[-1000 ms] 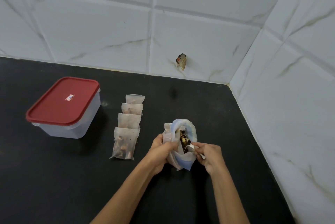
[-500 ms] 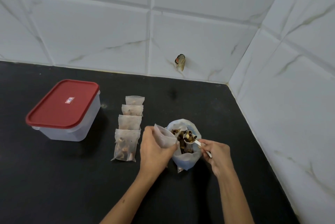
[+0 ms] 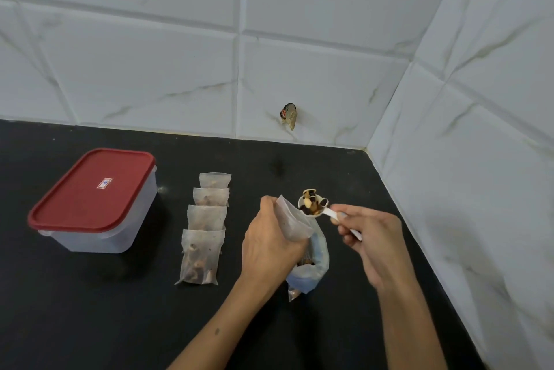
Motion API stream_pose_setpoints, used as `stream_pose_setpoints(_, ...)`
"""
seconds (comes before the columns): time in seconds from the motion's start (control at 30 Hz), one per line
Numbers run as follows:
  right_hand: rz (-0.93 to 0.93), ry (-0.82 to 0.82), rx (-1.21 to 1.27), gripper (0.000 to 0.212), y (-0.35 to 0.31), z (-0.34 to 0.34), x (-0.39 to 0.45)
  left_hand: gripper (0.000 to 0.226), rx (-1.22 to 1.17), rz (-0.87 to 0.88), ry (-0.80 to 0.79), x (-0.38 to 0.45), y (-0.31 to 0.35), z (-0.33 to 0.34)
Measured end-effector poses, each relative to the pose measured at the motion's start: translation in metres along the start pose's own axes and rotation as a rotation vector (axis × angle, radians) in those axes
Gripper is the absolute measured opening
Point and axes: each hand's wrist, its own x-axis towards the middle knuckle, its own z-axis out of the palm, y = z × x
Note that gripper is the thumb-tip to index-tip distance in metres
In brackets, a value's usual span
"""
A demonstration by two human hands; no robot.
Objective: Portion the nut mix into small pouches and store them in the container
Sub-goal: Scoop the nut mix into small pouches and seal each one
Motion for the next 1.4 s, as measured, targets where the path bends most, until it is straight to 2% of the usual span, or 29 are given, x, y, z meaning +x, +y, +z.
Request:
stream_pose_setpoints(0.13, -0.106, 0.003, -0.164, 0.028, 0.001, 0.007, -0.004, 0.045, -0.017, 0.009, -0.014, 0.004, 0.005, 0.001)
stream_pose_setpoints(0.23, -0.259, 0.027, -0.36, 0.026, 0.008, 0.012, -0.007, 0.043, -0.023, 0.001, -0.024, 0.005, 0.004, 0.005)
stream_pose_setpoints(0.37, -0.566, 0.059, -0.645, 0.019, 0.016, 0.019, -0.007, 0.046, -0.072, 0.009, -0.048, 0.005, 0.002, 0.011)
stream_pose_setpoints(0.47, -0.885, 0.111, -0.819, 0.016, 0.018, 0.023, -0.002, 0.05, -0.124, 0.01, -0.07, 0.006, 0.001, 0.012)
stream_pose_setpoints(0.57, -1.075, 0.166, -0.876, 0.019, 0.018, 0.023, -0.003, 0.049, -0.164, 0.018, -0.056, 0.009, -0.002, 0.01)
stream_pose_setpoints(0.73, -1.074, 0.218, -0.753, 0.013, 0.006, 0.02, -0.02, 0.048, -0.22, 0.051, 0.001, 0.009, -0.005, 0.011)
stream_pose_setpoints(0.93, -1.026, 0.043, -0.798, 0.015, 0.006, 0.023, -0.024, 0.037, -0.268, 0.128, 0.031, 0.003, -0.002, 0.011)
stream_pose_setpoints(1.17, -1.128, 0.139, -0.827, 0.014, 0.001, 0.016, -0.031, 0.041, -0.279, 0.189, 0.064, 0.001, -0.001, 0.01)
stream_pose_setpoints(1.4, -1.061, 0.111, -0.811, 0.018, 0.001, 0.014, -0.033, 0.043, -0.25, 0.182, 0.044, 0.0, 0.0, 0.009)
